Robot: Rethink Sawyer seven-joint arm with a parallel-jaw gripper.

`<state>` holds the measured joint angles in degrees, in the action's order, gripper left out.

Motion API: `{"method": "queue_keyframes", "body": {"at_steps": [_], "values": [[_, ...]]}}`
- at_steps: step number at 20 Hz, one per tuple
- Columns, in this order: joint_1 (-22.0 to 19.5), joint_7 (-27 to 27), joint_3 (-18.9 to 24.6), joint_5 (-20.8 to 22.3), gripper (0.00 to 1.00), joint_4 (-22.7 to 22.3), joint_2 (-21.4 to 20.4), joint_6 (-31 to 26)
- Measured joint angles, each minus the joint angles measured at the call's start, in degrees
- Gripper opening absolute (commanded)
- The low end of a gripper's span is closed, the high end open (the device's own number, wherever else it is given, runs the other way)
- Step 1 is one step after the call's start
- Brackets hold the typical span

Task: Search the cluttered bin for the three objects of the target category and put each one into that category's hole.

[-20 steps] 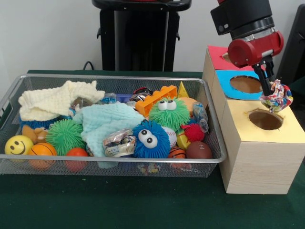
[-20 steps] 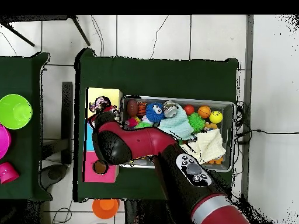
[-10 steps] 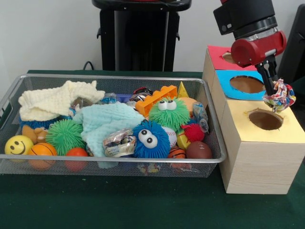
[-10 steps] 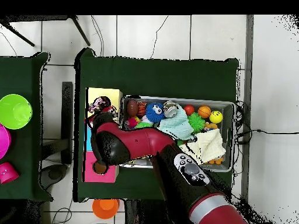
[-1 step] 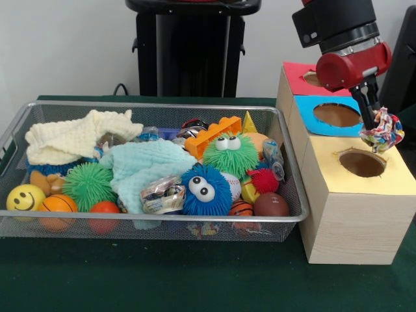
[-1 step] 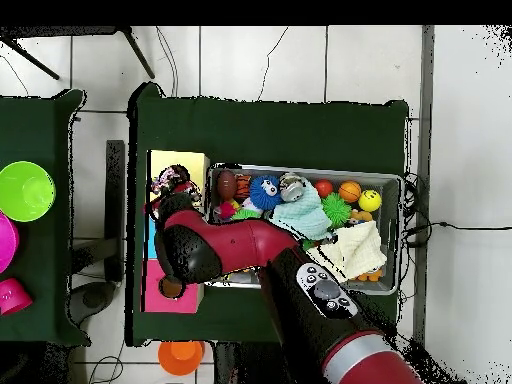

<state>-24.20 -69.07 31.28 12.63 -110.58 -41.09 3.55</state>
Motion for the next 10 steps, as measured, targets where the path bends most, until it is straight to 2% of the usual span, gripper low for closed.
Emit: {"method": "queue_keyframes", "body": {"at_steps": [1, 2, 10], "values": [[0.03, 0.0, -0.02, 0.0, 0.0, 0.0, 0.0, 0.01], [0.18, 0.0, -0.12, 0.0, 1.0, -0.02, 0.0, 0.01], [0.59, 0.0, -0.42, 0.0, 1.0, -0.1, 0.0, -0.01]]}}
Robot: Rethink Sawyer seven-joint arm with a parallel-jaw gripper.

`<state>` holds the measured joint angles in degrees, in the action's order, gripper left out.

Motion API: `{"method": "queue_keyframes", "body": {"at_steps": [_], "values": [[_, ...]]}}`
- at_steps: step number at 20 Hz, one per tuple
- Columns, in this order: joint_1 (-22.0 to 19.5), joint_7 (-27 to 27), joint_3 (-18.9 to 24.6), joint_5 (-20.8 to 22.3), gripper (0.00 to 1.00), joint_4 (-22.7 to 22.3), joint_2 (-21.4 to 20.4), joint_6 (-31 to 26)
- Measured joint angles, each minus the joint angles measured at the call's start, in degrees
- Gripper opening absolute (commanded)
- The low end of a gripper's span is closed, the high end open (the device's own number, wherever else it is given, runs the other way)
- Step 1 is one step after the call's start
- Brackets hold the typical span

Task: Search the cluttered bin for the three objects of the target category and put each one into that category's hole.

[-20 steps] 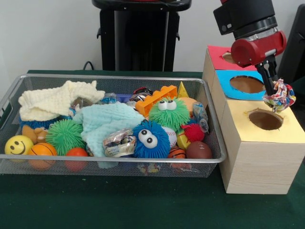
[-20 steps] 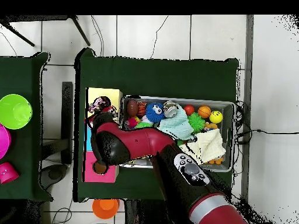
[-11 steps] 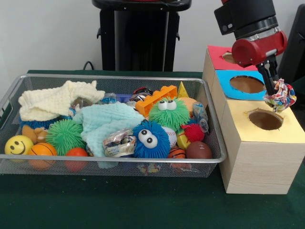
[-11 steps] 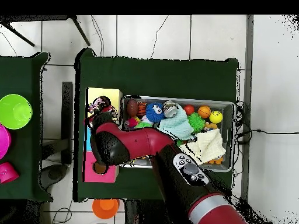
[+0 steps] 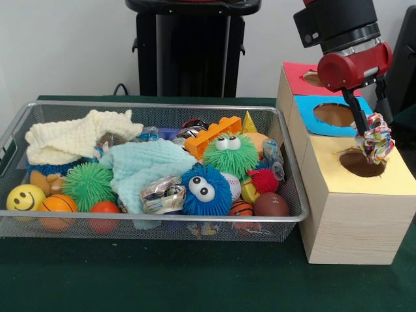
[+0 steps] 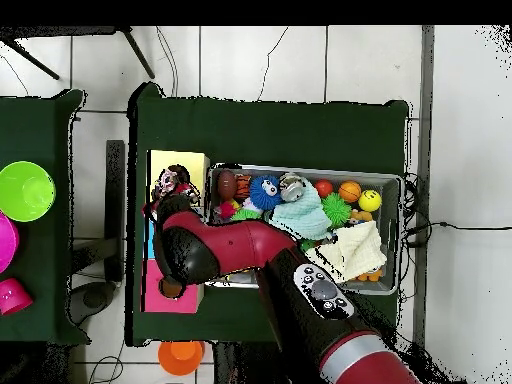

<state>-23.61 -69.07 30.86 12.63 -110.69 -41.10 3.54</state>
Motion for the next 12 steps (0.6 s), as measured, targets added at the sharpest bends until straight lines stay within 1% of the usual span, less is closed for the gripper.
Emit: {"method": "queue_keyframes", "body": {"at_steps": [12], "values": [[0.82, 0.0, -0.77, 0.0, 1.0, -0.08, -0.25, 0.01]]}}
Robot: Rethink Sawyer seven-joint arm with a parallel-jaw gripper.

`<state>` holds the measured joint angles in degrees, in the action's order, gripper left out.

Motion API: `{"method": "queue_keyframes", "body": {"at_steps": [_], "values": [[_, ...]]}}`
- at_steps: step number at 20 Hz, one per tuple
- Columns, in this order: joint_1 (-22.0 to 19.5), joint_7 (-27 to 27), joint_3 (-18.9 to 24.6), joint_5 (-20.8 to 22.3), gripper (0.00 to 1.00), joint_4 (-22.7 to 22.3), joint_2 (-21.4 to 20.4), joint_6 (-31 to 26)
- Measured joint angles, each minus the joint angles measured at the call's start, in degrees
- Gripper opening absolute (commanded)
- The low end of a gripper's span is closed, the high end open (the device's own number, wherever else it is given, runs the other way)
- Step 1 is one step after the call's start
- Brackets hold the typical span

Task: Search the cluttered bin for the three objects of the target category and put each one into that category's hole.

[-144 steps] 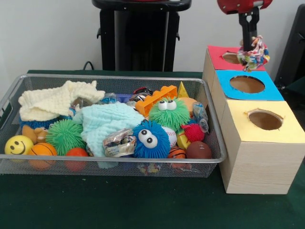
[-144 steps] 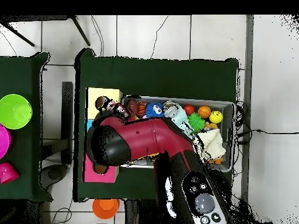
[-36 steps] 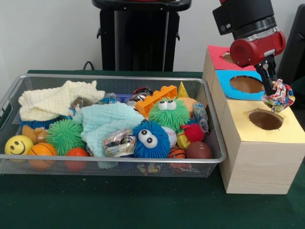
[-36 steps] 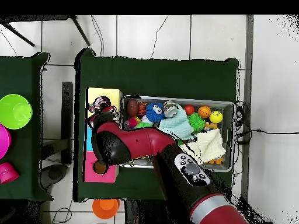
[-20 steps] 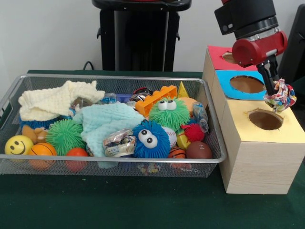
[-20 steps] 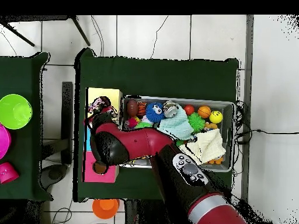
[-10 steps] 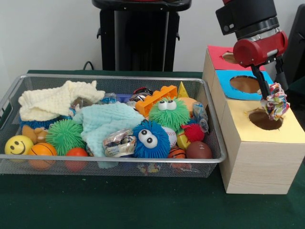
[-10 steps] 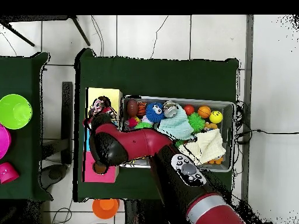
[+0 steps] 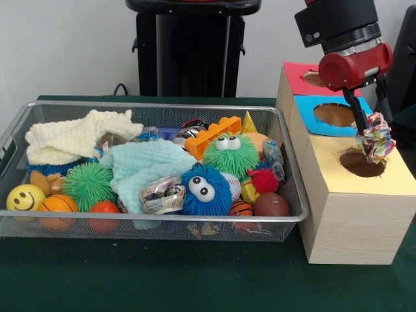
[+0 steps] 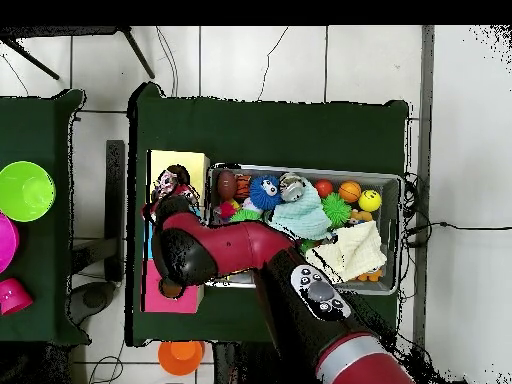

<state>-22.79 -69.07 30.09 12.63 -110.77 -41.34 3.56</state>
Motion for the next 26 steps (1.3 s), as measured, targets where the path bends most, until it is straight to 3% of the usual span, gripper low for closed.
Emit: {"method": "queue_keyframes", "body": {"at_steps": [6, 15, 26], "values": [[1.77, 0.0, -2.07, -0.01, 1.0, 0.0, -0.51, -0.13], [7.9, 0.0, -10.86, 0.01, 1.0, 0.68, -2.88, -3.43], [9.91, 0.0, -16.81, 0.01, 1.0, 2.73, -5.09, -3.47]]}}
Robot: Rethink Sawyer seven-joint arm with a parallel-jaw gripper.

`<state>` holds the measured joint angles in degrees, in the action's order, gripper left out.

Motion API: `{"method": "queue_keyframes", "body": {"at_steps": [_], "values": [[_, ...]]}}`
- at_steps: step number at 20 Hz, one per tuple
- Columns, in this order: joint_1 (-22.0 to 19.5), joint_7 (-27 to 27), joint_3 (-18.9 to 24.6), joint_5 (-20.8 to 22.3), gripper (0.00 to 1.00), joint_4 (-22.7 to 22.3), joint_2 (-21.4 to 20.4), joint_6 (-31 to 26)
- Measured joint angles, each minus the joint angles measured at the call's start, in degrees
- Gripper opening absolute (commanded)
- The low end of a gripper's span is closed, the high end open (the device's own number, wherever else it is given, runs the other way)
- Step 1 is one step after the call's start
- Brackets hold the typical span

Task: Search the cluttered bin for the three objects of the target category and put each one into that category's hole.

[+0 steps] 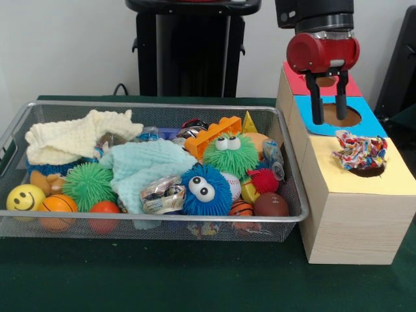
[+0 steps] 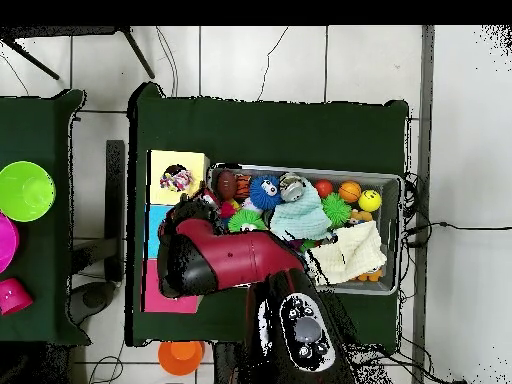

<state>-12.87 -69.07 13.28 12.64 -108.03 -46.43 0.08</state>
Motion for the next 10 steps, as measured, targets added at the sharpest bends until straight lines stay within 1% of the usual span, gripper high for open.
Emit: {"method": "queue_keyframes", "body": {"at_steps": [5, 10], "values": [[0.0, 0.0, -1.44, 0.0, 1.0, 0.12, -0.71, 0.01], [-0.88, 0.0, -1.06, 0.0, 1.0, 0.12, -0.83, 0.0]]}}
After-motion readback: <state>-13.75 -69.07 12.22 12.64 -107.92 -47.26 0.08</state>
